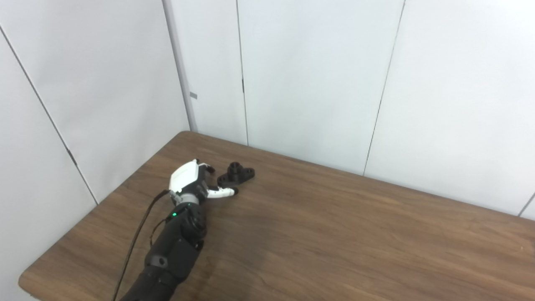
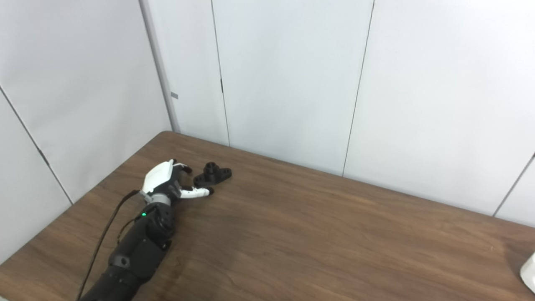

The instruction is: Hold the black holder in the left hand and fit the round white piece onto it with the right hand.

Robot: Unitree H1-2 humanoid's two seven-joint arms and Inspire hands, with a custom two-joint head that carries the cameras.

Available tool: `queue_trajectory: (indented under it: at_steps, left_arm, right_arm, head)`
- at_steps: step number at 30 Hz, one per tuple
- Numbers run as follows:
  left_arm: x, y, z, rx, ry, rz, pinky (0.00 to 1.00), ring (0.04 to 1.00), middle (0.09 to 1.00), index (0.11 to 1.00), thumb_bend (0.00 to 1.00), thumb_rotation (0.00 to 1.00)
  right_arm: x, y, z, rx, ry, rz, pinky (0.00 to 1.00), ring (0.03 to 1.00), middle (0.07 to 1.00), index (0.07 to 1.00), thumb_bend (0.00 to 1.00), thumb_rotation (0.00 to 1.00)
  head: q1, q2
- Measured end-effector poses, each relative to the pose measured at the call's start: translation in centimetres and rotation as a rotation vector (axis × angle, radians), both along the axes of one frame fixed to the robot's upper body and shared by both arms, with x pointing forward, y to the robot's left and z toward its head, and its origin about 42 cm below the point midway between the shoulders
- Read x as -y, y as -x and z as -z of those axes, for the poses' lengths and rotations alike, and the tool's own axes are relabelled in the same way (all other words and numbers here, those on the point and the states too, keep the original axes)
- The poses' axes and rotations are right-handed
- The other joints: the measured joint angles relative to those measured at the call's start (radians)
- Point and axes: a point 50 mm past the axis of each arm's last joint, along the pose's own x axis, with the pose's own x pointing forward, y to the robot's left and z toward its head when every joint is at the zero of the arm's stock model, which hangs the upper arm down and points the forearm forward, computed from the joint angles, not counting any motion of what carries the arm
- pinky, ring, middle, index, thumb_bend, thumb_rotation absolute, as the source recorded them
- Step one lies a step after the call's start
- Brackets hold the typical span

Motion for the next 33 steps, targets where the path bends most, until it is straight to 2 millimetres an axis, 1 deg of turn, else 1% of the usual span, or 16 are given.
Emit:
queue_trajectory:
  at_steps: [4, 11, 14, 19, 24, 26, 30, 33]
  left_arm:
    - [0.7, -0.1, 0.4, 0.007, 0.002, 0.017, 1.0, 1.0, 1.0, 0.783, 1.0, 0.36]
    - [1.3, -0.4, 0.8, 0.0, 0.008, 0.042, 1.0, 1.0, 1.0, 0.781, 1.0, 0.34]
    - [1.4, -0.7, 0.8, -0.003, 0.007, 0.044, 1.0, 1.0, 1.0, 0.781, 1.0, 0.34]
    - [1.5, -0.7, 0.8, -0.001, 0.016, 0.051, 1.0, 1.0, 1.0, 0.775, 1.0, 0.31]
    - [1.4, -0.6, 0.8, -0.003, 0.012, 0.063, 1.0, 1.0, 1.0, 0.772, 0.99, 0.28]
    - [1.3, -0.5, 0.9, -0.005, 0.006, 0.067, 1.0, 1.0, 1.0, 0.758, 0.99, 0.26]
    - [1.3, -0.5, 0.9, -0.017, -0.022, 0.085, 1.0, 1.0, 1.0, 0.735, 0.98, 0.26]
    - [1.3, -0.6, 0.9, -0.026, -0.043, 0.093, 1.0, 1.0, 1.0, 0.726, 0.98, 0.24]
  right_arm:
    - [0.0, 0.1, 0.0, 0.001, -0.001, -0.001, 1.0, 0.956, 0.95, 0.98, 0.49, 0.86]
    - [-0.1, 0.8, 0.0, -0.003, 0.001, 0.005, 1.0, 0.935, 0.942, 0.971, 0.48, 0.87]
    - [-0.1, 0.9, 0.0, -0.005, 0.003, 0.007, 1.0, 0.918, 0.929, 0.96, 0.49, 0.87]
    - [-0.1, 1.2, 0.0, -0.004, 0.003, 0.007, 0.97, 0.884, 0.905, 0.939, 0.47, 0.84]
    - [-0.1, 1.9, 0.0, -0.014, 0.003, 0.01, 0.94, 0.868, 0.896, 0.926, 0.49, 0.85]
    - [-0.1, 2.2, 0.0, -0.014, 0.0, 0.014, 0.92, 0.876, 0.906, 0.931, 0.48, 0.84]
    - [-0.1, 2.4, 0.0, -0.012, -0.003, 0.019, 0.92, 0.9, 0.936, 0.952, 0.49, 0.84]
    - [-0.2, 2.5, -0.1, -0.012, -0.003, 0.019, 0.92, 0.925, 0.96, 0.971, 0.52, 0.86]
  head:
    - [-0.006, 0.003]
    - [-0.012, 0.012]
    - [-0.017, 0.015]
    - [-0.02, 0.021]
    - [-0.025, 0.034]
    - [-0.026, 0.037]
    - [-0.029, 0.043]
    - [-0.029, 0.043]
